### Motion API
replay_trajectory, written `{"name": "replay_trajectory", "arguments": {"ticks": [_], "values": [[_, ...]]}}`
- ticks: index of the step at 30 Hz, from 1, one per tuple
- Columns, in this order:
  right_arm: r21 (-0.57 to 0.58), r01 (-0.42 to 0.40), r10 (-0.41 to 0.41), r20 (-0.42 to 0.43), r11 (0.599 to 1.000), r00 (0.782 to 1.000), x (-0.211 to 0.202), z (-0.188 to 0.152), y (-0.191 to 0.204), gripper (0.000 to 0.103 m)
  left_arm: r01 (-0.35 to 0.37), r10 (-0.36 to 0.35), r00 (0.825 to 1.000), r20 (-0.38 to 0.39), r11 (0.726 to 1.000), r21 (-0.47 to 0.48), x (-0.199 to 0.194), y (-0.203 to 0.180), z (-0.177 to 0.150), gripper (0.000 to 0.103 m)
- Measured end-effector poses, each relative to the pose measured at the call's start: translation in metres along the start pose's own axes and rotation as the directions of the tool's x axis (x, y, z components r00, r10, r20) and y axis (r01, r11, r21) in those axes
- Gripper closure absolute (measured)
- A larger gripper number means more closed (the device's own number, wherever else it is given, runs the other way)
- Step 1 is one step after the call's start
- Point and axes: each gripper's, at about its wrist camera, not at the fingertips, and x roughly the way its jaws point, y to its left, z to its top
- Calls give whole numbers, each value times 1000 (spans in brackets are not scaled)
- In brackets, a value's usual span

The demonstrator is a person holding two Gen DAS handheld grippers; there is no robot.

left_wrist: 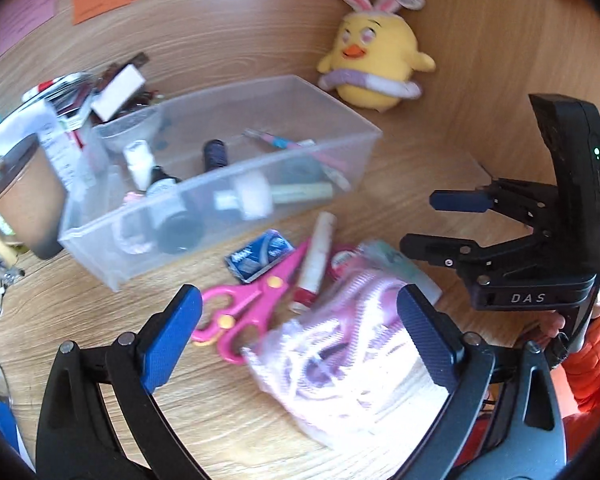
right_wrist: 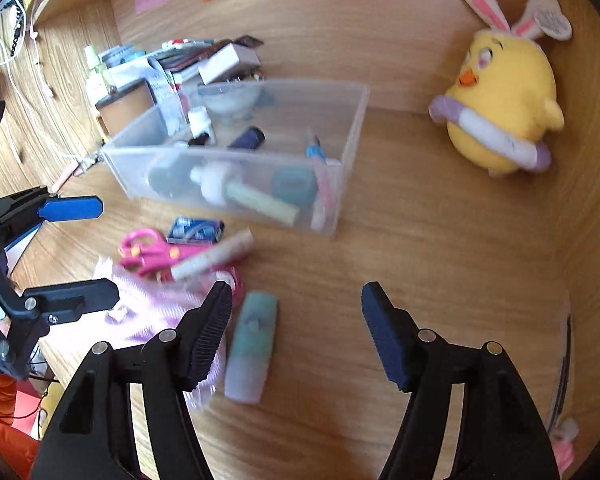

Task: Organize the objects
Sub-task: 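Grasp the bagged pink rope with the left tool while the right tool grasps the teal bottle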

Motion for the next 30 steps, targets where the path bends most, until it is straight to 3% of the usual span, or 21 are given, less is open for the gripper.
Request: {"name": "replay_trajectory", "arguments": {"ticks": [6,13,22,25,27,30], "values": [[30,-45,47,-53,999,998,9,-18,-4,39,35,-32,997,-63,998,55,23,-24,-9,4],[-16,-51,50,-55,999,997,12,-17,4,41,69,-62,993,-99,996,63,19,-28,-25,4],[-55,-45,43,-44,997,998,16,-15,12,80,32,-18,992,-128,994,106,28,-32,-42,5],[-37,-44,43,-37,998,998,14,-16,10,80,30,-21,995,-95,996,90,27,-32,-41,14],[-27,-35,34,-25,999,999,11,-19,8,80,36,-28,996,-83,995,97,24,-33,-40,30],[-8,-25,25,-2,1000,1000,4,-20,4,80,48,-42,997,-71,995,89,22,-31,-40,35]]}}
